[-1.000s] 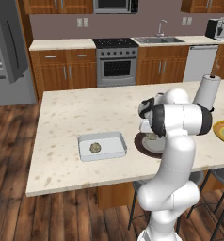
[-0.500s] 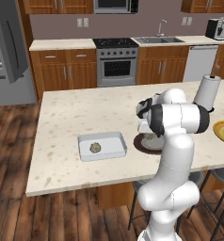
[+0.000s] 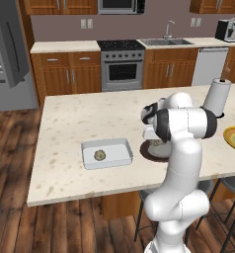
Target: Place two dumplings into each of the tupperware containers and then place the containers in the fridge.
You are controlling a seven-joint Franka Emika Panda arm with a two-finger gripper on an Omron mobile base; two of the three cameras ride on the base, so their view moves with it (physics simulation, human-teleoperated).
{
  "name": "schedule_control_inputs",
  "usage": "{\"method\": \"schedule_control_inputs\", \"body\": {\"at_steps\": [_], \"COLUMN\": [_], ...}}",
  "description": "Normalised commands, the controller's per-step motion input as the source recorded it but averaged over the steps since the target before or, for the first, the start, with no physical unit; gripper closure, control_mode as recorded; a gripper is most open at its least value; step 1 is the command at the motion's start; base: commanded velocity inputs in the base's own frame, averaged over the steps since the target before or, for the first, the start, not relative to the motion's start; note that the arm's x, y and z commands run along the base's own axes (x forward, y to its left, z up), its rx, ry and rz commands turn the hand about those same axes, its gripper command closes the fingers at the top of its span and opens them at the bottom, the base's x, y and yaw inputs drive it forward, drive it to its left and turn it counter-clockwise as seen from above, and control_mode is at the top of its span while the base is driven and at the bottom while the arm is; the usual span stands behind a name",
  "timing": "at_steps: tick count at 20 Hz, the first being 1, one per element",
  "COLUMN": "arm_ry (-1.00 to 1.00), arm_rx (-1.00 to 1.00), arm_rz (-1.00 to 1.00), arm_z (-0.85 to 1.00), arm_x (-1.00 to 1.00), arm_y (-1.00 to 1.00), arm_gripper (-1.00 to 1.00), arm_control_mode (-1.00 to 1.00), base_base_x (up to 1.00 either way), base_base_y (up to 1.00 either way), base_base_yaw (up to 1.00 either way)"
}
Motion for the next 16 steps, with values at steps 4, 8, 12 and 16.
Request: {"method": "schedule_control_inputs", "body": {"at_steps": [4, 8, 12, 16], "arm_ry": [0.00, 0.00, 0.01, 0.07], "arm_rx": [0.00, 0.00, 0.00, 0.00], "arm_rz": [0.06, 0.02, 0.00, 0.00], "arm_z": [-0.01, 0.37, 0.69, 0.56], "arm_x": [0.00, -0.08, -0.11, -0.29], "arm_y": [0.17, 0.13, 0.34, 0.69], "arm_gripper": [1.00, 1.00, 1.00, 1.00], "arm_control_mode": [-1.00, -1.00, -1.00, -1.00], "base_base_x": [0.00, 0.00, 0.00, 0.00], "base_base_y": [0.00, 0.00, 0.00, 0.00], "base_base_yaw": [0.00, 0.00, 0.00, 0.00]}}
